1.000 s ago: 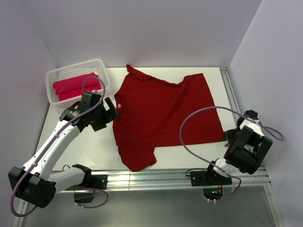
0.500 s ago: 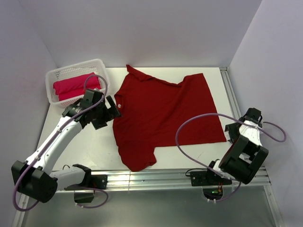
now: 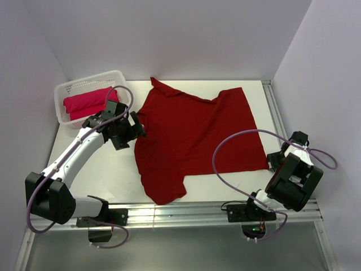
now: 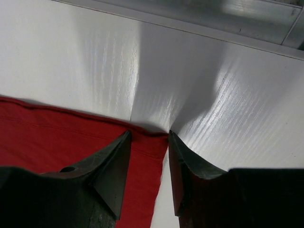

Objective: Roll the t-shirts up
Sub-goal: Flatten the tshirt

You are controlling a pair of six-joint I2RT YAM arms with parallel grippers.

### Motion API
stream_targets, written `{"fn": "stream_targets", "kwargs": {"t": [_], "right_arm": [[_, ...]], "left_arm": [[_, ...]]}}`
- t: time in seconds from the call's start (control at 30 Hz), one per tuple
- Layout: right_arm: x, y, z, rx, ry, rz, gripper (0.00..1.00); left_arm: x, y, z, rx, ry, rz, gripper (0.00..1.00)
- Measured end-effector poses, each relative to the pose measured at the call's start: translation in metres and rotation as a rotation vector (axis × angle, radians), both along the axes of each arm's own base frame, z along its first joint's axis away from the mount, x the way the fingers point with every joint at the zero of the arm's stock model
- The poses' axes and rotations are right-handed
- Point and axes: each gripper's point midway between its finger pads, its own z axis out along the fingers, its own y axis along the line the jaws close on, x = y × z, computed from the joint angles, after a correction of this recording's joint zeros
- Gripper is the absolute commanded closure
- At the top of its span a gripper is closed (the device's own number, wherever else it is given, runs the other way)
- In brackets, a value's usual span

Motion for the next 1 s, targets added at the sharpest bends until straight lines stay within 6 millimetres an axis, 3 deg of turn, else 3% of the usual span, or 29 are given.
{"fn": "stream_targets", "kwargs": {"t": [0.17,0.3,0.53,0.67,0.8,1.0], "right_arm": [[0.002,-0.001,0.001,-0.008,-0.007,-0.003,0.45],[-0.001,0.0,0.001,-0.019,-0.013,-0.001,0.56],[-0.001,0.002,-0.002,-0.01,-0.013,-0.002,0.97],[0.0,0.002,-0.002,0.0,0.0,-0.003,1.0],[0.0,0.002,-0.001,0.009,0.02,-0.017,1.0],[-0.001,0.005,0.001,0.026,0.027,-0.048,1.0]], "left_arm": [[0.005,0.01,-0.001,0.008,0.001,0.015,0.01],[0.006,0.012,-0.001,0.012,-0.002,0.015,0.01],[0.004,0.011,-0.001,0.004,0.001,-0.003,0.01],[-0.002,0.012,0.001,0.007,0.01,-0.013,0.01],[-0.018,0.012,-0.004,-0.019,0.029,-0.03,0.01],[-0.077,-0.001,-0.049,-0.129,0.197,-0.105,0.04]]}}
